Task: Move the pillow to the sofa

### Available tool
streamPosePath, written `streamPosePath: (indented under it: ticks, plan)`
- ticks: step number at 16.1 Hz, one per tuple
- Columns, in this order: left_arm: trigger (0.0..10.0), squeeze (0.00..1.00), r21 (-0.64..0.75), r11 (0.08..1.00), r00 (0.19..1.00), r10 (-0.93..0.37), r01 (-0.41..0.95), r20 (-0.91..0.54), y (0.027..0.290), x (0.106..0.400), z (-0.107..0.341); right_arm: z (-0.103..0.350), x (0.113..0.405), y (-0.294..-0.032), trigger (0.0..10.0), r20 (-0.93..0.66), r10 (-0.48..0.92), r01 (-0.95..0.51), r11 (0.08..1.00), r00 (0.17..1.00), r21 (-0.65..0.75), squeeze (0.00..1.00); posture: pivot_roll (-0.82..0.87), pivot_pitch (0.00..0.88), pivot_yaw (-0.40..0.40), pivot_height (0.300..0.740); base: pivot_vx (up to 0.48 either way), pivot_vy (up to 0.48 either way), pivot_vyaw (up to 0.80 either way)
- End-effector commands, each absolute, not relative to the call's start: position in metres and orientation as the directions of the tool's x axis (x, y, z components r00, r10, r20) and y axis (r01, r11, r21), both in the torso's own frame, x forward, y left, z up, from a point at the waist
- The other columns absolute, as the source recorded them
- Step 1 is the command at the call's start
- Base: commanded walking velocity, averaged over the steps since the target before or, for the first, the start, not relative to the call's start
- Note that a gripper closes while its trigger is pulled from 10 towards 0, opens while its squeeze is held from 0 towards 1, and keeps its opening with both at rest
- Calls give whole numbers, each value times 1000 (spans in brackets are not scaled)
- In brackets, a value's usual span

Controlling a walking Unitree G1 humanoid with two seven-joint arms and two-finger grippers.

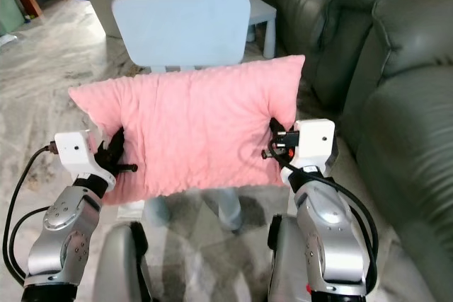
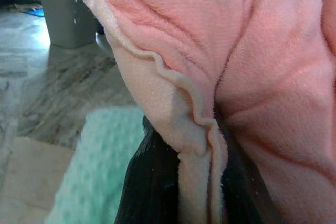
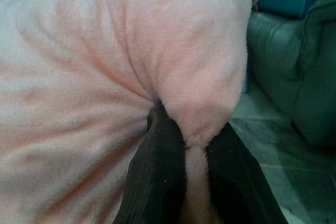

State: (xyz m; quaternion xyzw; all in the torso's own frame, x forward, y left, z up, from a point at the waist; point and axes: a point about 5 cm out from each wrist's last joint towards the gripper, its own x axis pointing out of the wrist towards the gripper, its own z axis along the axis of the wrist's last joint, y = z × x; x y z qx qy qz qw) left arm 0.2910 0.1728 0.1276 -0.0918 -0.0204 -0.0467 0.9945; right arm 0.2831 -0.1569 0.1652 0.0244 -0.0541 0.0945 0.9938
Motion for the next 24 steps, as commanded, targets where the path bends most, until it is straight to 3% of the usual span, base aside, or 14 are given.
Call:
streamPosePath:
  ticks: [1, 16, 21, 24]
  plan:
    - [10000, 0, -163, 984, 997, -65, 72, 47, 179, 291, 129, 176, 283, -159, 10000, 155, 169, -176, 984, 973, 32, 0, -148, 0, 62, 513, 0, 0, 0]
    - [10000, 0, -155, 982, 994, -99, 105, 43, 173, 294, 127, 176, 282, -161, 10000, 148, 162, -170, 984, 976, 43, 0, -165, 0, 71, 708, 0, 0, 0]
    - [10000, 0, -160, 981, 993, -108, 113, 39, 172, 294, 126, 178, 280, -161, 10000, 156, 160, -169, 984, 975, 50, 0, -170, 0, 70, 712, 0, 0, 0]
    - [10000, 0, -170, 977, 991, -124, 130, 43, 168, 294, 125, 182, 280, -162, 10000, 170, 162, -172, 984, 972, 46, 0, -173, 0, 69, 740, 0, 0, 0]
